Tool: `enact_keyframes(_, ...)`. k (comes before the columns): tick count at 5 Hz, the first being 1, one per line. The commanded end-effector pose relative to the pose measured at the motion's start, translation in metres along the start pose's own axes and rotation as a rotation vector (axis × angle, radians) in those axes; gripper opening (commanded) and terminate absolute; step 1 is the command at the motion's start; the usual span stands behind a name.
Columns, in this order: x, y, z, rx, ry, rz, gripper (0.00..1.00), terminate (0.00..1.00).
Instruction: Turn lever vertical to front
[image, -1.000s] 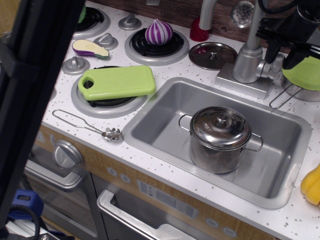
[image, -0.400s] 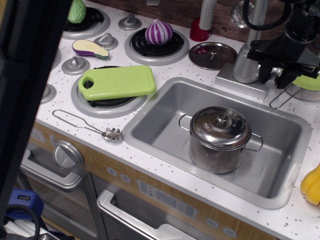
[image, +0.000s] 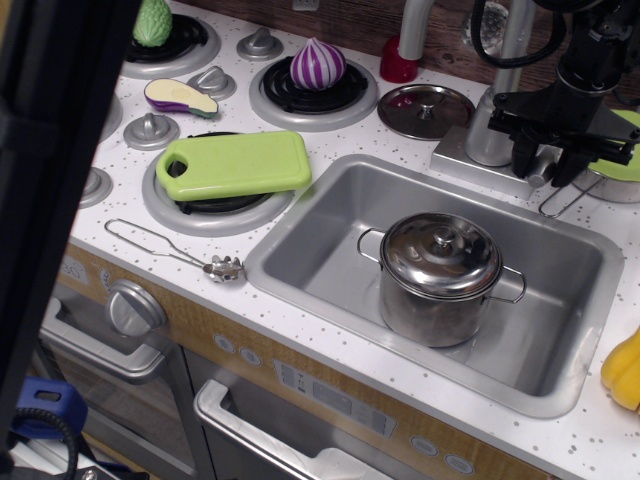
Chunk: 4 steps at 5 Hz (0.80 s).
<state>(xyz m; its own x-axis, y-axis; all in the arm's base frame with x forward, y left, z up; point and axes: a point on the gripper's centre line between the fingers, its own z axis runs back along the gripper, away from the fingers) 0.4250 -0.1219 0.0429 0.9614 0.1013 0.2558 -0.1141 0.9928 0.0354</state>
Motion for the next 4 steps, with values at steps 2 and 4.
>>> enact_keyframes(2, -0.005, -0.003, 0.056, -0.036, 0.034, -0.068, 1.00, 0.00)
enact_keyframes(4, -0.007, -0.003, 0.054, -0.035, -0.004, -0.090, 1.00, 1.00)
